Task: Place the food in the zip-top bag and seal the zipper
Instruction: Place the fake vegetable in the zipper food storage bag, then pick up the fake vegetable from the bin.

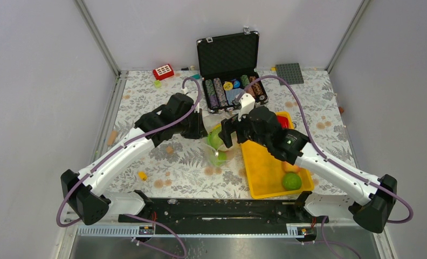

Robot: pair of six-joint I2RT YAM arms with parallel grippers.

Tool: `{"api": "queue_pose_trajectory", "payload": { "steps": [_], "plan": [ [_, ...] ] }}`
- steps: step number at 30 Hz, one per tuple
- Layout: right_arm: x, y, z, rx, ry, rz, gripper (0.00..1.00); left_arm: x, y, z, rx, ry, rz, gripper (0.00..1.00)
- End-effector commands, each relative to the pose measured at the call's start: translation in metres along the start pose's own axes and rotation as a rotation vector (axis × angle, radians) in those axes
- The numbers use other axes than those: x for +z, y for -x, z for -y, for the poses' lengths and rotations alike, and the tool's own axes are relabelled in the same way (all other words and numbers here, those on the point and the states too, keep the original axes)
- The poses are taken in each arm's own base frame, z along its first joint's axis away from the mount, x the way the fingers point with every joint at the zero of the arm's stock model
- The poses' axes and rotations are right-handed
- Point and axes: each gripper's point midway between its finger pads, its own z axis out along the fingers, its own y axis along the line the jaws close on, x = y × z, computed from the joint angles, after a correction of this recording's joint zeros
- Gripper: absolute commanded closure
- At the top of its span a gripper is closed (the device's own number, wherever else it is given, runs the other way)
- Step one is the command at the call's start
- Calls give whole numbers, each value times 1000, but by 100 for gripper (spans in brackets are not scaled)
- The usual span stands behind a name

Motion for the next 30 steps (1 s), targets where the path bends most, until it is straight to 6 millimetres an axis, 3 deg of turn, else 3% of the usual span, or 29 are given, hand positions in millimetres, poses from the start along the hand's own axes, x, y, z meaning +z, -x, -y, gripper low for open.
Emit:
{"api": "queue_pose_trajectory", "payload": {
  "steps": [1,8,15,24,30],
  "plan": [
    [-10,28,-5,-18,13,81,0,-14,26,17,3,-61,90,100],
    [-23,42,-22,-11,108,138,0,-11,30,20,4,-68,91,100],
    [-39,44,6,24,-43,161,0,-8,31,19,5,-56,90,100],
    [-65,27,86,100,-388,146,0,-6,32,17,9,-47,91,100],
    [-59,-11,155,232,-593,26,0,-7,31,15,7,-41,91,100]
  ]
}}
